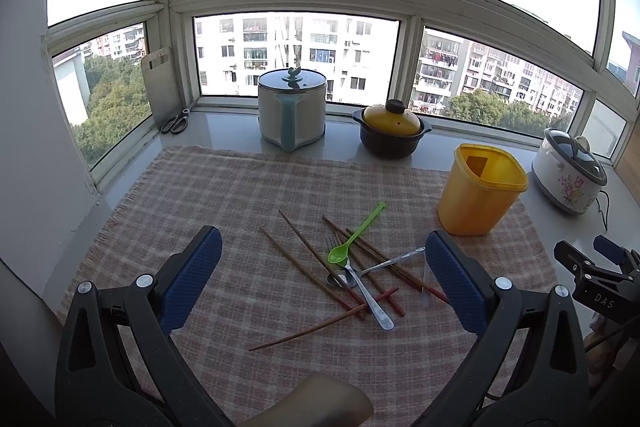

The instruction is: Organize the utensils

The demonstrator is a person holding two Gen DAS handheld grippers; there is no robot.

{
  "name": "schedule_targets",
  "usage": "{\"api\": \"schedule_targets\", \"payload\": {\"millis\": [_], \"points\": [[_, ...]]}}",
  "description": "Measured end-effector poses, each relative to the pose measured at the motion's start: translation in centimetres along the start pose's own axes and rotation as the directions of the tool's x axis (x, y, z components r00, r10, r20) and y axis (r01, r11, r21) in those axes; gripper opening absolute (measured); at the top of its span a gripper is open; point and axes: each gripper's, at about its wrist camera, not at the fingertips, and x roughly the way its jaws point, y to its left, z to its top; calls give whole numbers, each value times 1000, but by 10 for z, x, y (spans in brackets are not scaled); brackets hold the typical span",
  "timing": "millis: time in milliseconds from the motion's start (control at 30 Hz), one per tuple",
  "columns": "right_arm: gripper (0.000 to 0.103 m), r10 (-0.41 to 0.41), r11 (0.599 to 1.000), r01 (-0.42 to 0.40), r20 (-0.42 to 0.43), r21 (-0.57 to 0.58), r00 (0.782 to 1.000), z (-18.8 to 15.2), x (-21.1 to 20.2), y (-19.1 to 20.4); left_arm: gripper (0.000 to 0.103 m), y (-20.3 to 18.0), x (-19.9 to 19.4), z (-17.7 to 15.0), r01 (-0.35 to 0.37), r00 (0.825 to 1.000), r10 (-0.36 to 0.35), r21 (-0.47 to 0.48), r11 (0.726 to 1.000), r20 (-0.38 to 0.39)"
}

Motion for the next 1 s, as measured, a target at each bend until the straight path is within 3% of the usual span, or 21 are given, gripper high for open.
{"api": "schedule_targets", "payload": {"millis": [1000], "points": [[103, 10, 1000, -10, -18, 3, 1000, 2, 5, -2, 103, -3, 3, 3, 8, 1000, -8, -8, 1000, -11]]}}
